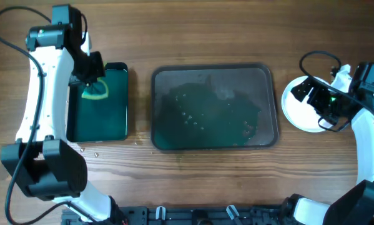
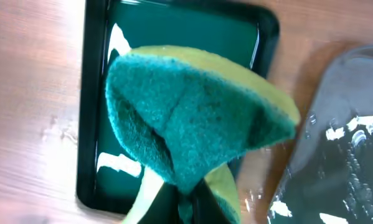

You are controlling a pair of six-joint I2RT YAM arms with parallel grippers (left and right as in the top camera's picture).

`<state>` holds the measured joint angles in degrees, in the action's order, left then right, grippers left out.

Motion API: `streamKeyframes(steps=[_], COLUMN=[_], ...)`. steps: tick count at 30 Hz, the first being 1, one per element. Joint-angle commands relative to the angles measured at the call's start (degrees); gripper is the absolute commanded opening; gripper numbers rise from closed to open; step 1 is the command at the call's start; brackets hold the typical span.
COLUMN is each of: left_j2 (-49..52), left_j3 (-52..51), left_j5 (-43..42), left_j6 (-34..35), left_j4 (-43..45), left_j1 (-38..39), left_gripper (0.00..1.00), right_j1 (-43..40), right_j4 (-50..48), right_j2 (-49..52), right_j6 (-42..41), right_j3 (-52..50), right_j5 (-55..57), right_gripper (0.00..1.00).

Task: Clean dirty plates on tray and stack at the side
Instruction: 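Lower the sponge into the green sponge tray and release it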

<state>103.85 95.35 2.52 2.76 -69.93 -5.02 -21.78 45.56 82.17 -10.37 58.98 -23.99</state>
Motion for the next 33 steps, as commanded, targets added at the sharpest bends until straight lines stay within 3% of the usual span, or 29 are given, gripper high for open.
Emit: streamKeyframes(steps=[1,8,11,12,15,17,21,24,27,33], left_j2=[2.5,4.4,5.0,5.0,5.0,4.8,2.3,-1.2,-6.4,-12.4], left_j3=[-7.4,-13.8,-13.8,-13.8,-13.7,-13.0,-8.3,-3.2,-0.6,-0.6], left_j5=[-3.3,-3.1,-3.1,-3.1,-3.1,-3.1,-3.7,-4.3,-4.3,-4.2], left_j6=[-7.4,-8.5,-8.5,-8.5,-8.4,-6.6,-4.5,-2.1,1.9,2.2], left_j4=[6.1,14.1,14.1,14.1,14.0,13.6,10.3,7.3,6.5,6.4], left_j1=[-2.3,-2.3,-2.3,-2.3,-2.3,-2.3,-2.1,-1.4,-0.4,0.0], left_gripper=[0.04,0.13,0.22,0.31,0.45,0.64,0.78,1.00,1.00,1.00], right_j1=[1.4,1.6,1.6,1.6,1.6,1.6,1.7,2.3,3.6,6.2], right_j4=[0.4,0.9,1.6,1.7,1.7,2.0,5.2,8.6,13.7,23.8], right_j2=[-0.2,-0.2,-0.2,-0.2,-0.2,-0.3,-1.2,-3.3,-5.9,-13.6], right_j6=[1.4,1.4,2.9,3.0,2.9,2.9,3.1,6.4,8.8,10.9], right_j3=[0.6,0.6,0.6,0.6,0.7,0.7,2.3,5.1,9.9,20.2], right_j5=[-1.4,-1.4,-1.4,-1.3,-1.4,-1.7,-1.9,-3.6,-4.0,-0.5], right_gripper=[0.99,0.99,0.99,0.99,0.99,1.00,1.00,0.99,0.99,1.00])
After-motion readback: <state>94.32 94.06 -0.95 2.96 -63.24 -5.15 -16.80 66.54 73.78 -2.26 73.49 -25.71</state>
